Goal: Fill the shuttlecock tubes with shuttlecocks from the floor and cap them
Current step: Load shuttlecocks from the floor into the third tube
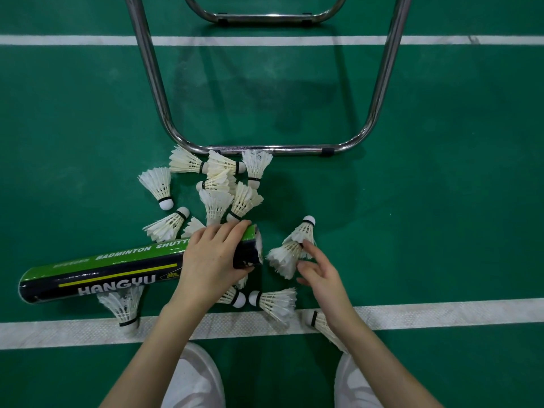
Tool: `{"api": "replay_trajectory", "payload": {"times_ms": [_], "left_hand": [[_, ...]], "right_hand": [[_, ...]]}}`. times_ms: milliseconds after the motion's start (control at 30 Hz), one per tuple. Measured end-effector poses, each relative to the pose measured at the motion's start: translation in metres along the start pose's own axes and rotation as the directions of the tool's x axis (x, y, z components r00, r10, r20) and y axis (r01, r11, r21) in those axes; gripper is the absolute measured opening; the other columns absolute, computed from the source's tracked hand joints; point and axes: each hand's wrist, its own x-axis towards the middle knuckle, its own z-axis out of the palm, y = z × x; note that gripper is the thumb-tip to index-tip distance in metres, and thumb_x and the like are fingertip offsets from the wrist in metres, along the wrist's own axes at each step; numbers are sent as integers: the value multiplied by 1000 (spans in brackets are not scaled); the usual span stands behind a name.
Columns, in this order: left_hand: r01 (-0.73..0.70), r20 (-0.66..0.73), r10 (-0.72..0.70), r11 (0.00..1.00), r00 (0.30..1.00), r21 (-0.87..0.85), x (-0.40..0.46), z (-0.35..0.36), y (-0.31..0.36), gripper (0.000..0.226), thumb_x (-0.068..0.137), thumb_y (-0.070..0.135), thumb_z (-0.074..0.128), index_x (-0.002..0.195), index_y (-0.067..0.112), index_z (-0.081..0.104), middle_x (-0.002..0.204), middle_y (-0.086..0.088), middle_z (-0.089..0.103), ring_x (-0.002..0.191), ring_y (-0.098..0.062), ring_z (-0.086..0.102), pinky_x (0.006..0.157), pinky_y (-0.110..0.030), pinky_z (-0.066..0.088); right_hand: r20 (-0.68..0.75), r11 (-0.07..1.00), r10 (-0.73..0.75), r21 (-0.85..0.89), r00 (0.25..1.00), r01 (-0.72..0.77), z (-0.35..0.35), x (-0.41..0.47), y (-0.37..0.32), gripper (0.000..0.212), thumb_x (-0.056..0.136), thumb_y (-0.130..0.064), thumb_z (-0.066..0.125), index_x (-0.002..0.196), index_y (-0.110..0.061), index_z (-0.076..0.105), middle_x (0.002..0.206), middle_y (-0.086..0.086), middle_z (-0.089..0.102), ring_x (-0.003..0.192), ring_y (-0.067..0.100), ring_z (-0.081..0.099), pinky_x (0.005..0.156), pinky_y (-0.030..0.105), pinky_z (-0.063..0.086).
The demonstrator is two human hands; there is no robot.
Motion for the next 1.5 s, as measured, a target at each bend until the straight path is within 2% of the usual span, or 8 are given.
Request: {"api": "replay_trajectory", "payload": {"times_ms": [100, 233, 400, 667, 833, 1067, 1300, 1500], "left_hand": [[-4, -1, 4, 1000, 1000, 1, 0, 0, 0, 81, 50, 40, 86, 121, 14, 55, 110, -3, 65, 96, -29, 62, 81, -41, 47], [-5, 3, 5, 1000, 1000, -5, -2, 2, 0, 80, 51, 40, 85, 121, 14, 55, 110, -3, 65, 94, -28, 62, 80, -40, 47], [-6, 9, 6, 1000, 1000, -8, -2, 4, -1, 82, 50, 41, 86, 121, 14, 55, 109, -3, 65, 93, -28, 62, 80, -40, 47], [-6, 7, 6, 1000, 1000, -10, -1, 4, -1, 82, 49, 40, 86, 121, 14, 55, 109, -3, 65, 93, -29, 62, 80, -40, 48], [1, 3, -1, 1000, 1000, -8, -1, 2, 0, 80, 50, 40, 86, 120, 14, 57, 109, -3, 65, 94, -28, 62, 80, -40, 48], [-15, 4, 15, 1000, 1000, -13, -2, 3, 0, 82, 50, 40, 86, 121, 13, 54, 110, -4, 65, 94, -29, 62, 79, -41, 48], [-9, 17, 9, 1000, 1000, -9, -2, 4, -1, 82, 50, 41, 86, 121, 14, 55, 109, -3, 65, 92, -28, 62, 80, -40, 48], [-5, 20, 5, 1000, 1000, -7, -2, 3, 0, 82, 51, 42, 85, 121, 14, 55, 110, -3, 65, 93, -28, 62, 80, -41, 48]], "right_hand": [[-31, 999, -32, 23, 999, 32, -9, 9, -6, 53, 94, -11, 49, 139, -34, 35, 132, -13, 45, 123, 4, 42, 99, 25, 35], [-52, 997, -72, 23, 996, 74, -20, 21, -9, 49, 95, -10, 47, 137, -33, 38, 138, -12, 41, 126, 3, 37, 101, 22, 29], [-53, 986, -124, -121, 991, 117, -17, 34, -5, 50, 92, -12, 52, 134, -35, 39, 140, -11, 38, 133, 10, 35, 113, 35, 28], [-50, 971, -164, -183, 985, 152, -10, 30, -4, 70, 85, -12, 63, 139, -41, 30, 138, -5, 37, 127, 17, 42, 107, 43, 38], [32, 970, -140, -197, 990, 143, -20, 9, 0, 66, 85, -6, 61, 134, -40, 33, 130, -24, 39, 109, -8, 47, 84, 13, 46], [159, 853, -115, -489, 981, 179, -31, 2, -1, 56, 85, -4, 54, 131, -34, 40, 135, -18, 44, 127, -1, 37, 103, 19, 31], [-28, 780, -280, -589, 960, 211, -34, -1, 1, 38, 85, -11, 60, 117, -29, 55, 102, -13, 42, 105, 9, 36, 89, 21, 33], [-75, 841, -167, -532, 983, 102, -35, -9, 15, 27, 88, -17, 59, 112, -31, 57, 74, -4, 44, 65, 11, 44, 60, 20, 38]]}}
